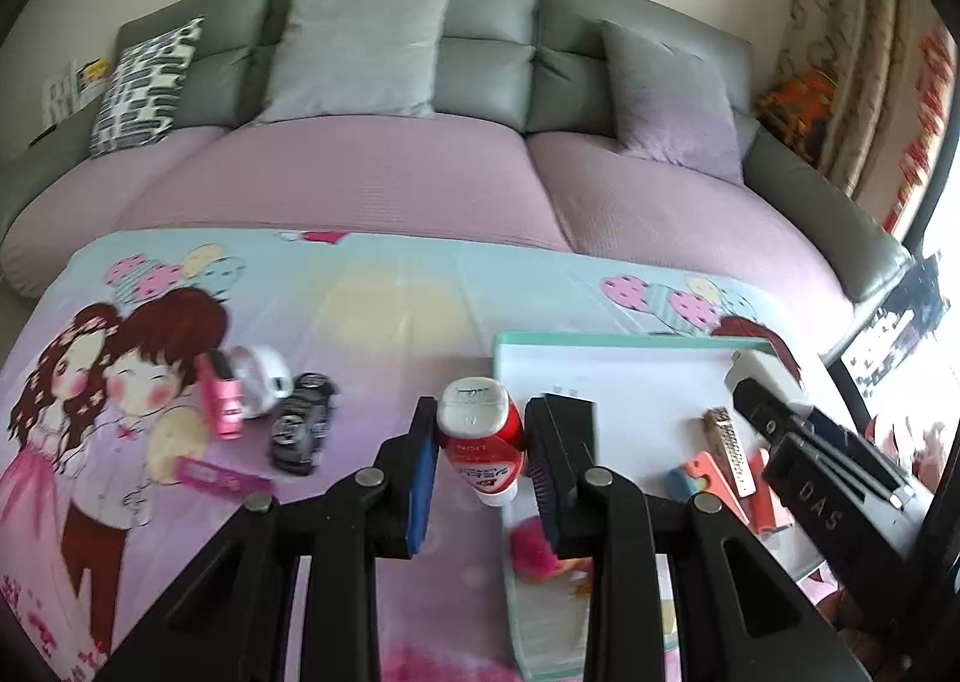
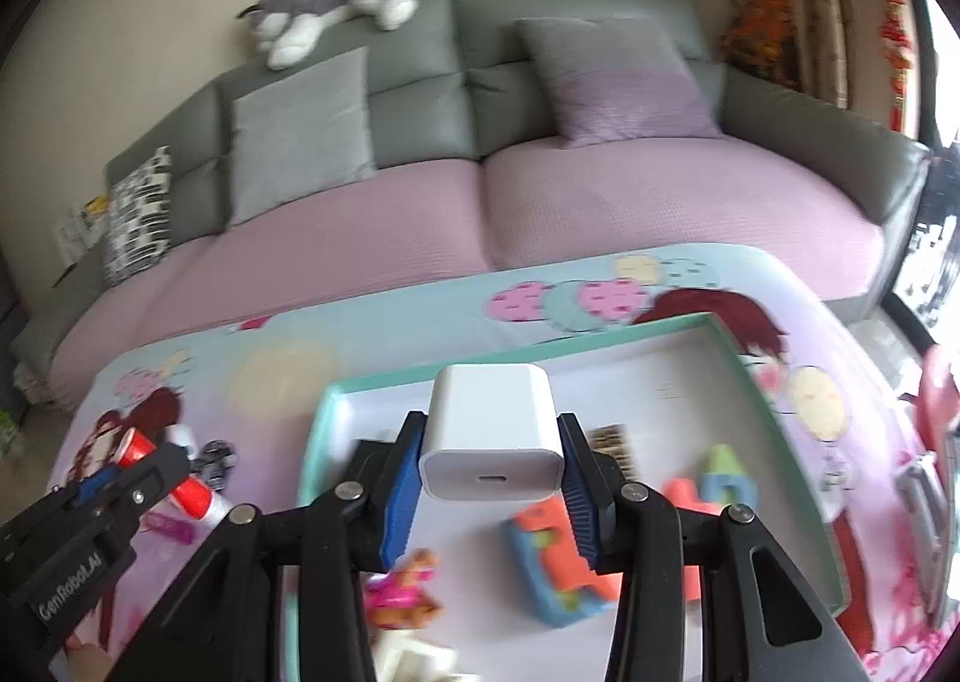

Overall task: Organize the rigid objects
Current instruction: 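Carry the red tube with the left tool while the right tool carries the white cube to the tray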

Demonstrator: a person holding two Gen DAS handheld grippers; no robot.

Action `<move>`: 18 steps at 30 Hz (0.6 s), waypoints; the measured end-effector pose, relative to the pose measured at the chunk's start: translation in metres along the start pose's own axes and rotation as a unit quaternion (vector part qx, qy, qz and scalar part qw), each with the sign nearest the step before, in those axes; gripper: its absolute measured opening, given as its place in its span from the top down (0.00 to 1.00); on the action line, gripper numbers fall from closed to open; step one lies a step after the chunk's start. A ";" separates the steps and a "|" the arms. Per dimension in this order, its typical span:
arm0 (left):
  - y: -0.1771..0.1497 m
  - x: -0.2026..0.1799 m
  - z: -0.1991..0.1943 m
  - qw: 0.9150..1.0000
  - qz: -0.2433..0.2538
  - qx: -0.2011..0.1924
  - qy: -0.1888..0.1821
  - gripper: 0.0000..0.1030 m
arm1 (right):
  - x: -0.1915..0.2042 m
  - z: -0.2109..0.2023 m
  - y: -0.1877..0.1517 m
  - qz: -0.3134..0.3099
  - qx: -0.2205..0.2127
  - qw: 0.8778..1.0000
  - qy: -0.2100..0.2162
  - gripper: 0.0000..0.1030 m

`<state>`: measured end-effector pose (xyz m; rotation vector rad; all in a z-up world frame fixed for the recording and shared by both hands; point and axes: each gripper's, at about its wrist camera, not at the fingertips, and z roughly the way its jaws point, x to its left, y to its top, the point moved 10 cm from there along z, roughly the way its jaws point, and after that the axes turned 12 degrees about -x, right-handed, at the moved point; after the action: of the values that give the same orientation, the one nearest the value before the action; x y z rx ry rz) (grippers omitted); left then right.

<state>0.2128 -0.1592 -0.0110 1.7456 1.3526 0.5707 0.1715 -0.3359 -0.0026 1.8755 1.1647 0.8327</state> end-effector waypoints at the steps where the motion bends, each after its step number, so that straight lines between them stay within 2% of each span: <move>1: -0.001 -0.005 0.003 1.000 0.003 -0.001 -0.004 0.71 | -0.009 0.001 0.000 0.005 0.000 1.000 -0.011 0.56; 8: -0.012 -0.040 0.025 0.999 0.016 0.017 -0.029 0.71 | -0.031 0.006 -0.005 0.004 0.010 0.999 -0.037 0.56; 18: -0.024 -0.035 0.041 0.999 0.007 0.034 -0.021 0.71 | -0.020 0.023 -0.026 -0.015 0.041 0.999 -0.025 0.56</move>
<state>0.2198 -0.2043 -0.0484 1.8129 1.3451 0.4983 0.1721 -0.3526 -0.0385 1.9301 1.2095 0.7277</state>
